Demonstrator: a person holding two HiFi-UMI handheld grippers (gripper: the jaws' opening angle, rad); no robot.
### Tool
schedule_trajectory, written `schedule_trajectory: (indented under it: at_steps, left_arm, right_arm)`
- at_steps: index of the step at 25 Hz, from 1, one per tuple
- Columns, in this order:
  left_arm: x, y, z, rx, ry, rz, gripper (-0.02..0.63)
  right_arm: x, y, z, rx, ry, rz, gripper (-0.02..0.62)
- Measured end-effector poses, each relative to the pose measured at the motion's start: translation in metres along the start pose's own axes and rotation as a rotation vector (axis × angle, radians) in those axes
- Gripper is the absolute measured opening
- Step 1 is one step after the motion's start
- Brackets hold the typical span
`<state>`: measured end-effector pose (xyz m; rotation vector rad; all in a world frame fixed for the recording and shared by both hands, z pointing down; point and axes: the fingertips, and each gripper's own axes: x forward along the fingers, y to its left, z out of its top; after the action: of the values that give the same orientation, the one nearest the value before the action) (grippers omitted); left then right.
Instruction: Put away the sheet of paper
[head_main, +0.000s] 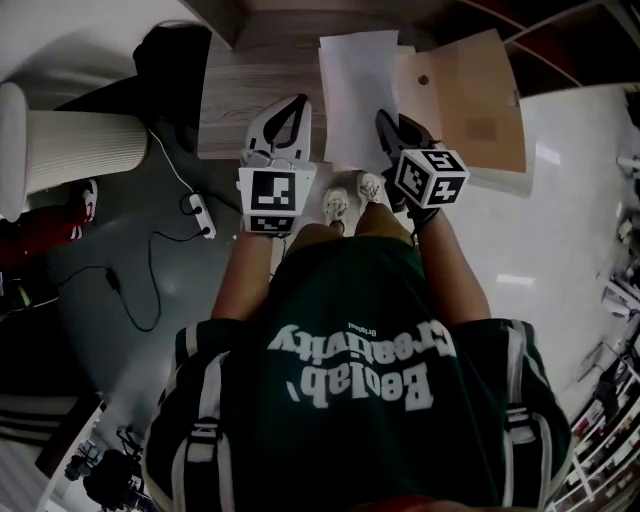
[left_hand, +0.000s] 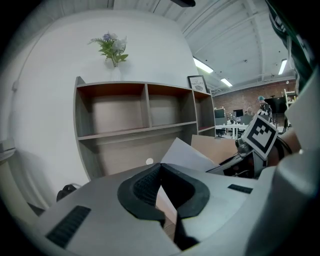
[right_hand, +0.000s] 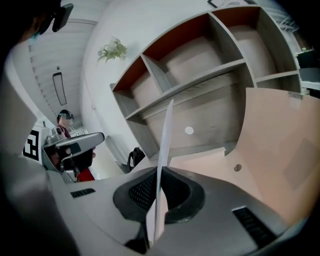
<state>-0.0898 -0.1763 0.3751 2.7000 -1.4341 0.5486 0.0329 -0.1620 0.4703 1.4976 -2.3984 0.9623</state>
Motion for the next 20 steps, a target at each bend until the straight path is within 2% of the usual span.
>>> schedule_trajectory:
  at_steps: [6, 11, 20]
  left_arm:
    - [0.019, 0.002, -0.011, -0.019, 0.048, -0.002, 0.015]
    - [0.041, -0.006, -0.019, -0.037, 0.083, -0.019, 0.015]
    - [0.077, -0.018, -0.021, -0.035, 0.1, -0.054, 0.015]
  right_arm:
    - [0.026, -0.041, -0.019, -0.019, 0.104, -0.082, 0.032]
    - [0.023, -0.09, -0.03, -0.113, 0.184, -0.216, 0.032]
    - [-0.002, -0.186, -0.027, -0.237, 0.25, -0.454, 0.032]
